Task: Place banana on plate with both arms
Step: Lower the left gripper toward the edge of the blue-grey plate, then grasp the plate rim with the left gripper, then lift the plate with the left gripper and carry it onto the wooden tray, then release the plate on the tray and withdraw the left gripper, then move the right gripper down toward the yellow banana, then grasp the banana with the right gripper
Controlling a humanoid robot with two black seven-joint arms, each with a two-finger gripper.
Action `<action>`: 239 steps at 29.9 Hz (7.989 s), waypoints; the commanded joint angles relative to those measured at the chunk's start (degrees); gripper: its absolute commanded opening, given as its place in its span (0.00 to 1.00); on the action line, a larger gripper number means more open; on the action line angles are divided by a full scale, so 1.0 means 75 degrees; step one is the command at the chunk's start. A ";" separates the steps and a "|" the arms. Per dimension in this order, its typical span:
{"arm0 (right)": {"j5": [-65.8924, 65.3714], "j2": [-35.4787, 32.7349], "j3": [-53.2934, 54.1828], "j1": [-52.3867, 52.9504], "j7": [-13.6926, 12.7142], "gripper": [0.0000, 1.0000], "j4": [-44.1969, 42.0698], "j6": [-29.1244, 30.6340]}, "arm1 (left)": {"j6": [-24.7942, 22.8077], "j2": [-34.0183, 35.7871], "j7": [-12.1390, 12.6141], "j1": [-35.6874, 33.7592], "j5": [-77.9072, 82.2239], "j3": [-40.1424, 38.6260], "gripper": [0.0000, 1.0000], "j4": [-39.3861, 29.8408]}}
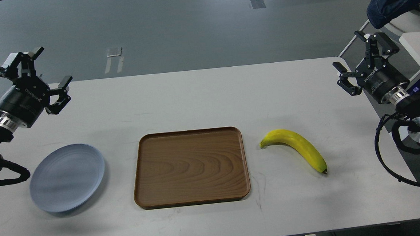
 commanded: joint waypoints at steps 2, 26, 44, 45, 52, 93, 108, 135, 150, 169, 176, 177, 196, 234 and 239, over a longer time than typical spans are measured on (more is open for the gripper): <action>0.0001 -0.0010 0.0007 -0.0009 0.0000 1.00 -0.0012 0.0000 | 0.0003 0.1006 -0.0010 0.0023 0.1829 -0.0108 1.00 -0.1274; -0.0023 0.0002 0.0007 -0.0290 0.0000 1.00 0.0011 0.0000 | 0.3431 0.2369 -0.0010 0.0468 1.0118 0.1800 1.00 -0.1455; -0.0023 0.0049 0.0054 -0.0325 0.0000 1.00 -0.0001 0.0000 | 0.4052 0.1724 -0.0010 0.1229 0.9333 0.2716 0.96 0.0292; -0.0023 0.0049 0.0054 -0.0348 0.0000 1.00 -0.0001 0.0000 | 0.4111 0.1712 -0.0010 0.1358 0.9298 0.2716 0.95 0.0363; -0.0023 0.0025 0.0066 -0.0419 0.0000 1.00 -0.0001 0.0000 | 0.4159 0.1712 -0.0010 0.1663 0.9158 0.2716 0.81 0.0410; -0.0023 0.0072 0.0031 -0.0419 0.0000 1.00 -0.0059 0.0000 | 0.3504 0.2181 -0.0010 -0.0549 0.9003 0.2716 0.00 -0.1158; -0.0023 0.0061 0.0066 -0.0419 0.0000 1.00 -0.0130 0.0000 | 0.2073 -0.0078 -0.0010 -0.1817 1.0387 0.2739 0.00 -0.1899; -0.0023 0.0002 0.0077 -0.0454 0.0000 1.00 -0.0352 0.0000 | 0.1909 -0.2553 -0.0010 -0.1934 1.0364 0.3806 0.01 0.0328; -0.0023 -0.0010 0.0077 -0.0454 0.0000 1.00 -0.0352 0.0000 | 0.1266 -0.2203 -0.0010 -0.2682 0.8929 0.3665 0.98 0.0317; -0.0058 0.0002 -0.0426 -0.0595 0.0000 1.00 -0.0224 0.0000 | 0.0003 -0.0596 -0.0010 -0.1419 -0.1096 0.2905 0.98 0.1616; -0.1095 -0.0219 -0.0895 -0.0408 0.0000 1.00 -0.0013 0.0000 | 0.0003 -0.1018 -0.0010 -0.0728 -0.1577 0.1826 0.98 0.2473; -0.1484 -0.0325 -0.0895 -0.0349 0.0000 1.00 0.0057 0.0000 | 0.0003 -0.1018 -0.0010 -0.0692 -0.1577 0.1779 0.98 0.2473; -1.0425 -0.1535 -0.5134 0.4079 0.0000 1.00 0.2437 0.0000 | 0.0003 -0.0925 -0.0010 -0.0669 -0.1741 0.1579 0.98 0.2449; -1.1003 0.0506 -0.6790 0.4175 0.0000 0.11 0.1394 -0.0101 | 0.0003 -0.0936 -0.0010 -0.0692 -0.1729 0.1591 0.98 0.2367; -1.0945 0.0366 -0.6778 0.4397 0.0000 0.02 0.1464 -0.0101 | 0.0003 -0.0936 -0.0010 -0.0692 -0.1729 0.1591 0.98 0.2367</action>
